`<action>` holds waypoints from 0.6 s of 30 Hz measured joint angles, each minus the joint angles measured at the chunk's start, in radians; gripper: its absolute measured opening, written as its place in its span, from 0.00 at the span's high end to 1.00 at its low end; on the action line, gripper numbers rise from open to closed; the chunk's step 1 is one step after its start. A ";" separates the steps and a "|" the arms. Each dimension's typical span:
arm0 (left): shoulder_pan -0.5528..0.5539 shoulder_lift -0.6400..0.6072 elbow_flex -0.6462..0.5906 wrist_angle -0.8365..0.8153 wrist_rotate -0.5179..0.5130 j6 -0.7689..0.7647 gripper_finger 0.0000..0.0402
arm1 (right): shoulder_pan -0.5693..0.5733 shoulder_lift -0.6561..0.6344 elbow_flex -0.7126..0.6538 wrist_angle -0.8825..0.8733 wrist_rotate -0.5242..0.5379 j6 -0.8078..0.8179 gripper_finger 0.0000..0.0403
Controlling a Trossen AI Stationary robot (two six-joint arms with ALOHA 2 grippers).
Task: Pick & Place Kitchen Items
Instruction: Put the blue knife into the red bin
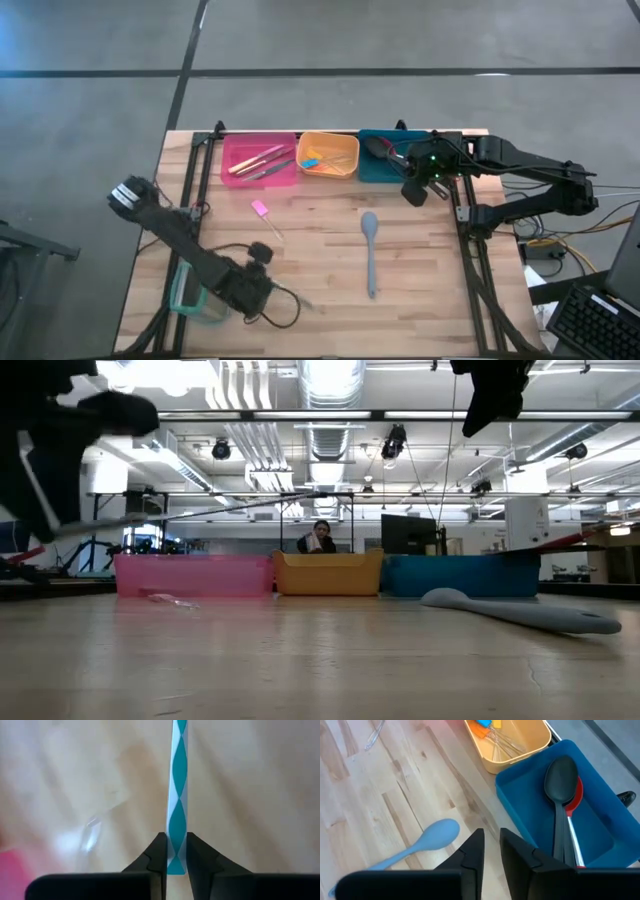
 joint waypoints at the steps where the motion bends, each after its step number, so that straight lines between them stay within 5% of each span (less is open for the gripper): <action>1: 0.001 -0.023 0.004 -0.035 -0.029 0.000 0.89 | 0.000 0.000 0.000 0.000 0.000 0.000 0.85; 7: 0.028 -0.189 0.024 -0.102 -0.191 0.053 0.89 | 0.000 0.000 0.000 0.001 0.000 0.002 0.81; 18: 0.145 -0.444 0.023 -0.105 -0.290 0.195 0.89 | 0.000 0.000 0.000 0.002 0.000 0.003 0.75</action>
